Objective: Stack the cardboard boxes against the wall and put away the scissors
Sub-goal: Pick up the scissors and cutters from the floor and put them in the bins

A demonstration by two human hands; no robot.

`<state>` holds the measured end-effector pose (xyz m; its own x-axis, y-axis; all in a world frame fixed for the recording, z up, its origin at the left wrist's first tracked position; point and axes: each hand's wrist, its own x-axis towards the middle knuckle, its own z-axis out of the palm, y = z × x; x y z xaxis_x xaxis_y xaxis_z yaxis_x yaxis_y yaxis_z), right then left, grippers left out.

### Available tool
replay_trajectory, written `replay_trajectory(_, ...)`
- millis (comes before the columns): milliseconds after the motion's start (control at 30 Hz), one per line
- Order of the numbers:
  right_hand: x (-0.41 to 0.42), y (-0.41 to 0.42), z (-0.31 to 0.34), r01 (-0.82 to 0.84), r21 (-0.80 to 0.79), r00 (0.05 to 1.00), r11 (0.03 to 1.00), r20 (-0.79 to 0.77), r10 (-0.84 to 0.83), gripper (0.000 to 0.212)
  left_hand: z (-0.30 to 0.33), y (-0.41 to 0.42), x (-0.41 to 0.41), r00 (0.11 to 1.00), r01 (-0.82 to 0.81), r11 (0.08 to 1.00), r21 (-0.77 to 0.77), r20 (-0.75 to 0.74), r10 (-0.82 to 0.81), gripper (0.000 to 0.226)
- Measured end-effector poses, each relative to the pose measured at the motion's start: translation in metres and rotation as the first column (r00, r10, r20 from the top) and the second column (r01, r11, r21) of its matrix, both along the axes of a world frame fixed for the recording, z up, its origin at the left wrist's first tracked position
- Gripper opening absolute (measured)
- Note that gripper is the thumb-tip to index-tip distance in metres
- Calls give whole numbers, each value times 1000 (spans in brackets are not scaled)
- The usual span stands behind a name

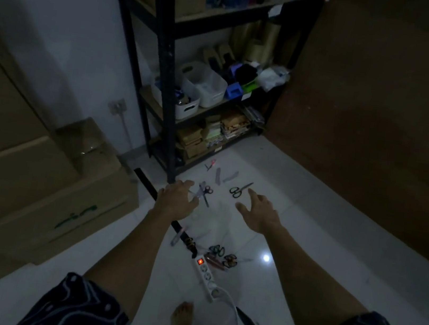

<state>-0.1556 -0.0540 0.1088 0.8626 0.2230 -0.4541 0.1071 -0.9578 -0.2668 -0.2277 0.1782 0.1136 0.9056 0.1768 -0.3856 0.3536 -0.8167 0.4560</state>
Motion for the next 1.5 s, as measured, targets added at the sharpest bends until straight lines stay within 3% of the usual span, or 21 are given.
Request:
replay_trajectory(333, 136, -32, -30, -121, 12, 991, 993, -54, 122, 75, -31, -42, 106, 997, -62, 998, -5, -41, 62, 64)
replay_trajectory(667, 309, -99, -59, -384, 70, 908, 921, -154, 390, 74, -64, -160, 208, 907, -406, 914, 20, -109, 406, 60)
replay_trajectory(900, 370, -130, -72, -475, 59, 858, 878, -188, 477, 73, -76, -223, 240, 849, -513, 858, 26, -127, 512, 60)
replay_trajectory(1267, 429, -79, -121, -614, 50, 762, 787, -221, 609, 72, -129, -203, 292, 746, -665, 746, -50, -112, 657, 57)
replay_trajectory(1500, 477, -53, -208, -617, 12, 765, 787, -223, 604, 70, -221, -173, 336, 719, -693, 712, -112, -164, 675, 56)
